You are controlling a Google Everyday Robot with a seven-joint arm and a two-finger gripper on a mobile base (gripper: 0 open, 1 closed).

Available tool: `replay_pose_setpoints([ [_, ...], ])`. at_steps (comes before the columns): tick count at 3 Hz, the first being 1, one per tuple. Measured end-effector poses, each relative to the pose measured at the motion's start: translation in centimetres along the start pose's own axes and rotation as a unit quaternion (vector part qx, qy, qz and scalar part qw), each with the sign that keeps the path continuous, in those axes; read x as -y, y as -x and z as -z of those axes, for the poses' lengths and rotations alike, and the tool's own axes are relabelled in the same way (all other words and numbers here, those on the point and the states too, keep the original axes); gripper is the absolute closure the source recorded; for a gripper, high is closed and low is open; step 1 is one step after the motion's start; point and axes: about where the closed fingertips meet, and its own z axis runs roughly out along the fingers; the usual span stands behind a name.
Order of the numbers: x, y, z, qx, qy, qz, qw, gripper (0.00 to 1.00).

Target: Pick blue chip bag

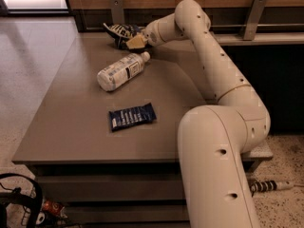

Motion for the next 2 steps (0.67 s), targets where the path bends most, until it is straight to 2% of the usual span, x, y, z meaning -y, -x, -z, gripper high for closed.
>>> replay_pose_setpoints([
  [2, -0.01, 0.09, 0.06, 0.000, 0.000, 0.000, 1.0000, 1.00],
])
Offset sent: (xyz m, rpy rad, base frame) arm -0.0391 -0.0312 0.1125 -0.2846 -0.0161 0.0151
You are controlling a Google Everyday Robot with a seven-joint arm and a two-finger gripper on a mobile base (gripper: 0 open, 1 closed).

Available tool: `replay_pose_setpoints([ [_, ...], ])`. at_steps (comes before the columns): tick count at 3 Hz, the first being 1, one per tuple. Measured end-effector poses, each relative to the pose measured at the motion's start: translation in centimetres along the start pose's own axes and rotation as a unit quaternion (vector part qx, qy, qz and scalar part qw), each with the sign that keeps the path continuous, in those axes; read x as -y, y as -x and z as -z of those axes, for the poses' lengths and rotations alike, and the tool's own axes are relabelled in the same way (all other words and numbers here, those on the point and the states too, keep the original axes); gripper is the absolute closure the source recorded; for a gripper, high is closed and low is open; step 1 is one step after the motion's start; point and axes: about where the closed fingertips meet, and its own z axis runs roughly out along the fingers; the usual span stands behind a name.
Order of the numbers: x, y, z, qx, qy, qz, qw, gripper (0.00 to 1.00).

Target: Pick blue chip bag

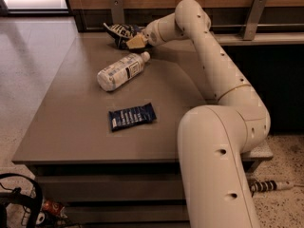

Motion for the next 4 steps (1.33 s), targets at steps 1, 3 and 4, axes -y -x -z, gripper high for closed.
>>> replay_pose_setpoints([
  [1, 0.00, 0.02, 0.01, 0.000, 0.000, 0.000, 1.0000, 1.00],
  [3, 0.00, 0.03, 0.02, 0.000, 0.000, 0.000, 1.0000, 1.00],
  [4, -0.01, 0.04, 0.03, 0.000, 0.000, 0.000, 1.0000, 1.00],
])
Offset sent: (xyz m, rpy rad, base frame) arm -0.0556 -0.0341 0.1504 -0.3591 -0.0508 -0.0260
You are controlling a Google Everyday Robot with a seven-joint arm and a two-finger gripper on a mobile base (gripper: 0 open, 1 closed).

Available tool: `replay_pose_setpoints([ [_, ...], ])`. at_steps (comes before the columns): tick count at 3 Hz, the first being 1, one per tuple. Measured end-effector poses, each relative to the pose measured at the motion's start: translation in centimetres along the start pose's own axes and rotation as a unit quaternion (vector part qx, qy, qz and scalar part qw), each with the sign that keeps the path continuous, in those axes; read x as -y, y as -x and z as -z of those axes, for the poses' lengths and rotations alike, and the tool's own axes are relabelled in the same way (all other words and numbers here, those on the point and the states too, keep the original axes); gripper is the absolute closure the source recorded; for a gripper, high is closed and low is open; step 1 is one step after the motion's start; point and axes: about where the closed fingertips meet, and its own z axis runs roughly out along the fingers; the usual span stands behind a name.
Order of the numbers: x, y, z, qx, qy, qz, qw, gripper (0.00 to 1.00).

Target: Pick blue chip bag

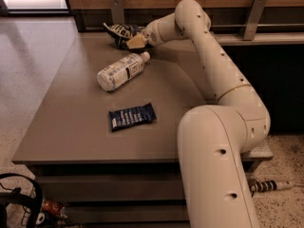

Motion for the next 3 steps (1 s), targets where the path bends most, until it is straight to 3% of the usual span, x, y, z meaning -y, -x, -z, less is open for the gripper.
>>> replay_pose_setpoints([
  [3, 0.09, -0.04, -0.23, 0.000, -0.002, -0.001, 1.0000, 1.00],
])
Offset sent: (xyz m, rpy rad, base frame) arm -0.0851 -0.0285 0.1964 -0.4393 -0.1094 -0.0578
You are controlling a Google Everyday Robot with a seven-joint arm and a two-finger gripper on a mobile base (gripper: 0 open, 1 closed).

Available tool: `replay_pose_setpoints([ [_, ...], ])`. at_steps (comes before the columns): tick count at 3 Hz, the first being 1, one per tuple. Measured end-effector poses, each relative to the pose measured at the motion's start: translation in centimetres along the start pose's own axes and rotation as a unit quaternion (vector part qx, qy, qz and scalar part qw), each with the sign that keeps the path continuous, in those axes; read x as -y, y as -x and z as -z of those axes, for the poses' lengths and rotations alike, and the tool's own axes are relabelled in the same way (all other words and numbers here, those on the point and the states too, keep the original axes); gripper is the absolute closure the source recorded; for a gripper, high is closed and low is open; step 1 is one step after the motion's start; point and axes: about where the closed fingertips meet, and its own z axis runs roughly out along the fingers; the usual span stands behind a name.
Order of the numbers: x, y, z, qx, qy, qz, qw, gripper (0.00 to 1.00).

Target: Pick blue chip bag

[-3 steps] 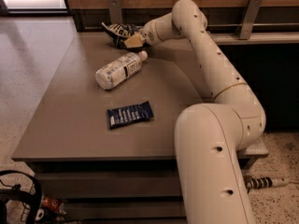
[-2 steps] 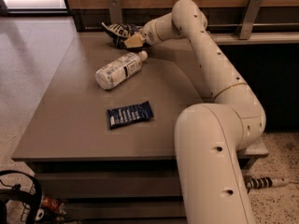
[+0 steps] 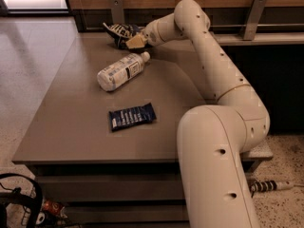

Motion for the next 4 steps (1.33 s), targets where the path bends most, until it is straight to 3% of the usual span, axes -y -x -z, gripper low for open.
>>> replay_pose_setpoints([
  [4, -0.01, 0.04, 0.01, 0.000, 0.000, 0.000, 1.0000, 1.00],
])
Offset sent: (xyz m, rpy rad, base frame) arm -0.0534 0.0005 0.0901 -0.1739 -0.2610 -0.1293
